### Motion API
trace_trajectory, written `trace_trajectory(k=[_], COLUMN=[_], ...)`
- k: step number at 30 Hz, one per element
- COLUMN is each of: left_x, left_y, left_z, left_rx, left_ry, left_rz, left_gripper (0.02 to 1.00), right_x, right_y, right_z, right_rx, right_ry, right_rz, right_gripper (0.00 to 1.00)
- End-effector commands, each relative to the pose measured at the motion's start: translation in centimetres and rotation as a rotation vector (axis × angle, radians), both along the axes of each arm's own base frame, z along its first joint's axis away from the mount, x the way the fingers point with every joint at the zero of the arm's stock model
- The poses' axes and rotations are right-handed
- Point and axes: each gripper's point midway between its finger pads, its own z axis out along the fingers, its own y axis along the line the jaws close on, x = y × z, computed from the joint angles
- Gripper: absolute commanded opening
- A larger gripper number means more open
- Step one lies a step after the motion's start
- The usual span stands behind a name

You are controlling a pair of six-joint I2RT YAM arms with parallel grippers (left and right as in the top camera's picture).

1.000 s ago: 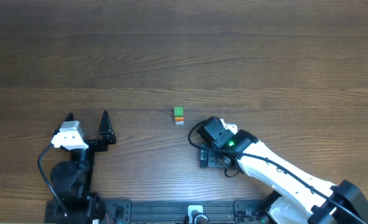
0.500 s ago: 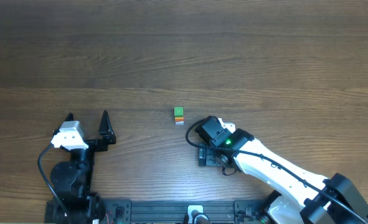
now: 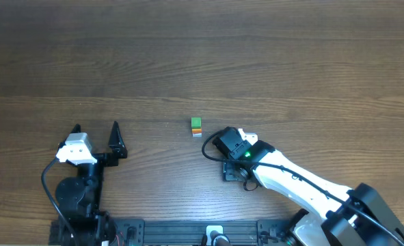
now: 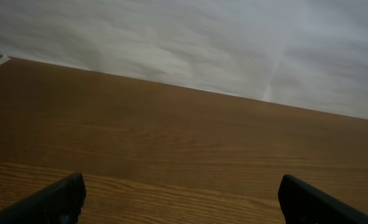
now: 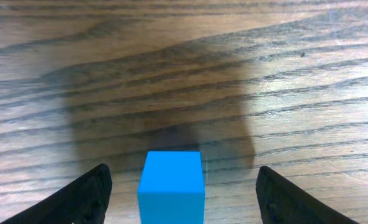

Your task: Stack Cubes

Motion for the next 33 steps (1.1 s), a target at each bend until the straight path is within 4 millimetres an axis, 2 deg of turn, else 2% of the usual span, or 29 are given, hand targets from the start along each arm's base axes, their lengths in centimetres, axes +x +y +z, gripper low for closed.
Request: trace_trajectory(k=[1, 7, 15, 26, 29, 33], left_x=[0.0, 0.0, 0.0, 0.0, 0.0, 0.0], left_y=[-0.1, -0.1, -0.1, -0.1, -0.1, -0.1], left_z=[-0.2, -0.2, -0.2, -0.2, -0.2, -0.2], left_rx=[0.014, 0.014, 0.014, 0.014, 0.014, 0.014], left_ry=[0.001, 0.001, 0.001, 0.001, 0.001, 0.001], left_rz=[-0.01, -0.01, -0.01, -0.01, -0.01, -0.01], left_gripper=[1.0, 1.0, 1.0, 1.0, 1.0, 1.0], right_x=[0.1, 0.1, 0.2, 0.4, 0.4, 0.3], right_y=[-0.6, -0.6, -0.5, 0.4, 0.4, 0.4], right_z=[-0.6, -0.6, -0.6, -0.6, -0.6, -0.6], right_rx=[-0.036, -0.035, -0.033, -0.009, -0.008, -0.004], right_ry=[0.004, 0.003, 0.002, -0.017, -0.017, -0.013], right_rz=[0.0, 0.0, 0.0, 0.02, 0.02, 0.02], right_gripper=[0.704, 0.638, 0.45, 0.4, 0.343, 0.327])
